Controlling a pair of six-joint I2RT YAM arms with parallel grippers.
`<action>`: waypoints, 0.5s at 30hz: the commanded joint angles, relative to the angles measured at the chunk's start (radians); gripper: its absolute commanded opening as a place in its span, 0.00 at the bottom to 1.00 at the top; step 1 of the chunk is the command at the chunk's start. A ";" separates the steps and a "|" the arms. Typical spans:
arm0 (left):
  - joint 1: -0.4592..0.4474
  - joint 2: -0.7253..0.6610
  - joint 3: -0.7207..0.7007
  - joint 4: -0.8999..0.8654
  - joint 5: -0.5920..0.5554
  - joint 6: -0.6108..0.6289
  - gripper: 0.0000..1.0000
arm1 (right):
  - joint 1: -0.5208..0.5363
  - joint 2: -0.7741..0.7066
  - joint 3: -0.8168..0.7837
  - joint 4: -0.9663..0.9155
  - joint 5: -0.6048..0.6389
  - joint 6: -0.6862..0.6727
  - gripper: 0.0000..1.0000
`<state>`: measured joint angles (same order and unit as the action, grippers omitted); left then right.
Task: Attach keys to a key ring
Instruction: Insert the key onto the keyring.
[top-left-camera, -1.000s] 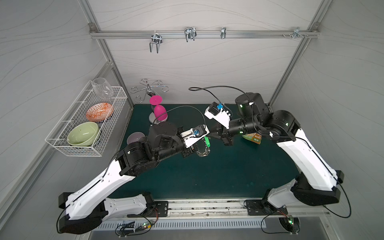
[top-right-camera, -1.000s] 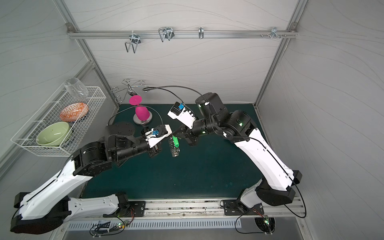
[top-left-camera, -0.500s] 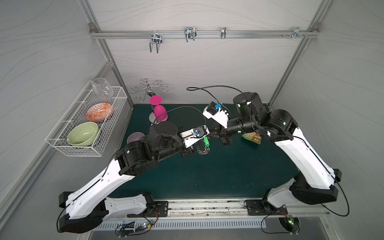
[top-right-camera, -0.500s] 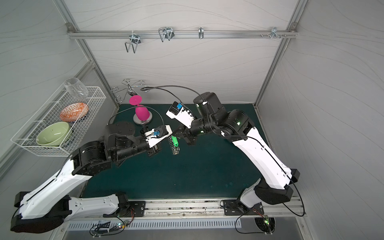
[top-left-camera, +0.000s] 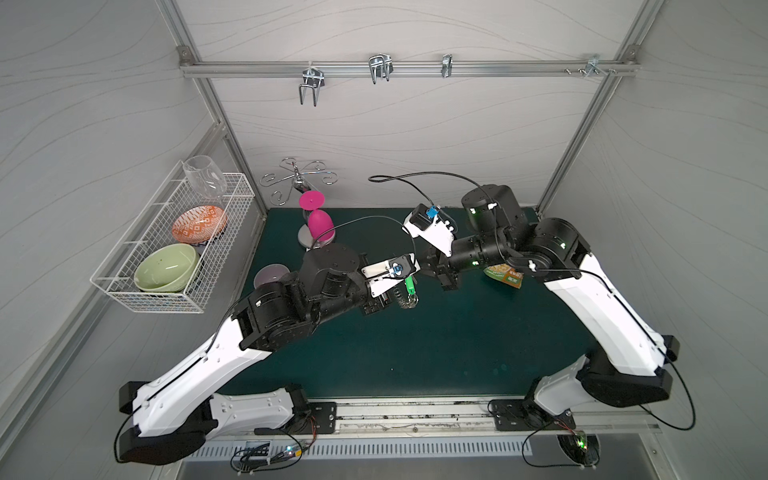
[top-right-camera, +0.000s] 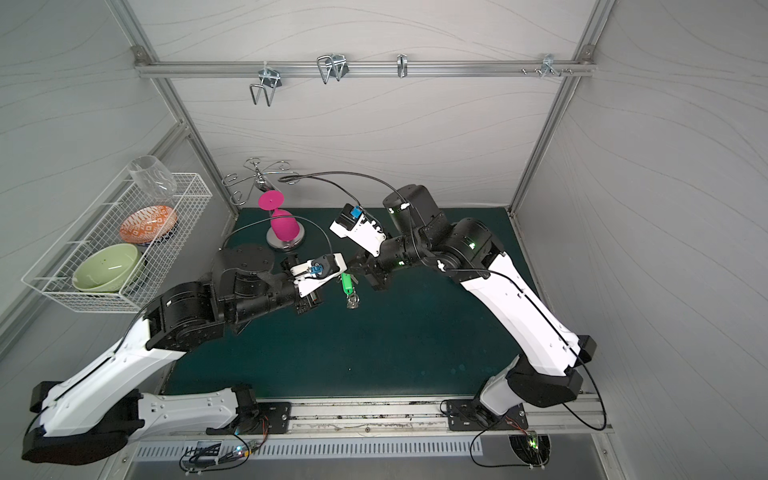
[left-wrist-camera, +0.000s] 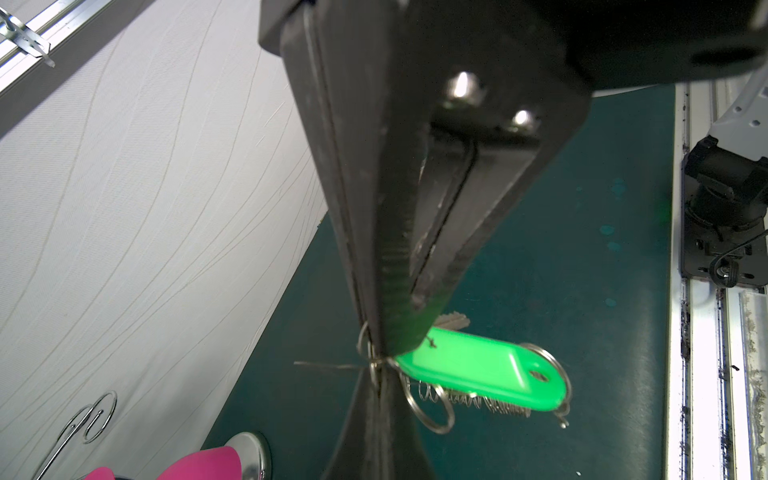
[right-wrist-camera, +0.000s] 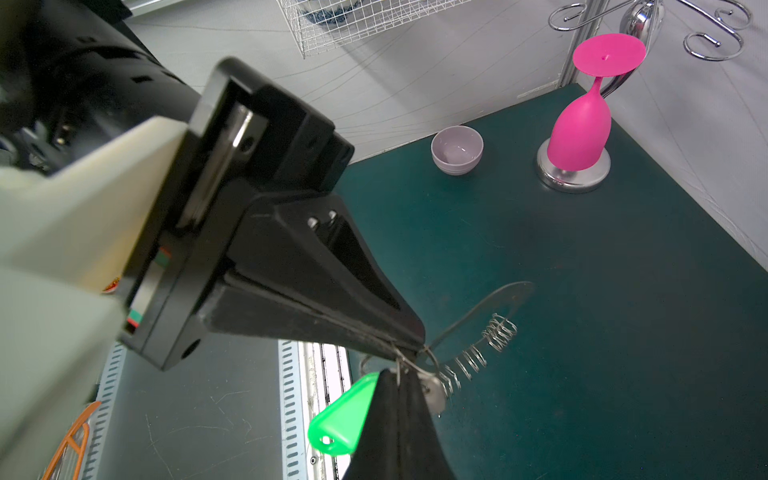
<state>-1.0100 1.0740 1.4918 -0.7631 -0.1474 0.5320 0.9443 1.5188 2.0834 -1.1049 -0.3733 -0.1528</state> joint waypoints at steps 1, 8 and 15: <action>-0.018 -0.018 0.045 0.123 0.040 0.020 0.00 | 0.006 0.032 0.024 -0.018 0.032 0.013 0.00; -0.018 -0.031 0.036 0.132 0.032 0.026 0.00 | 0.006 0.045 0.036 -0.030 0.074 0.023 0.00; -0.018 -0.038 0.035 0.135 0.033 0.030 0.00 | 0.007 0.044 0.031 -0.030 0.124 0.023 0.00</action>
<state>-1.0100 1.0622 1.4918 -0.7593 -0.1658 0.5491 0.9493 1.5398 2.1101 -1.1362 -0.3088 -0.1436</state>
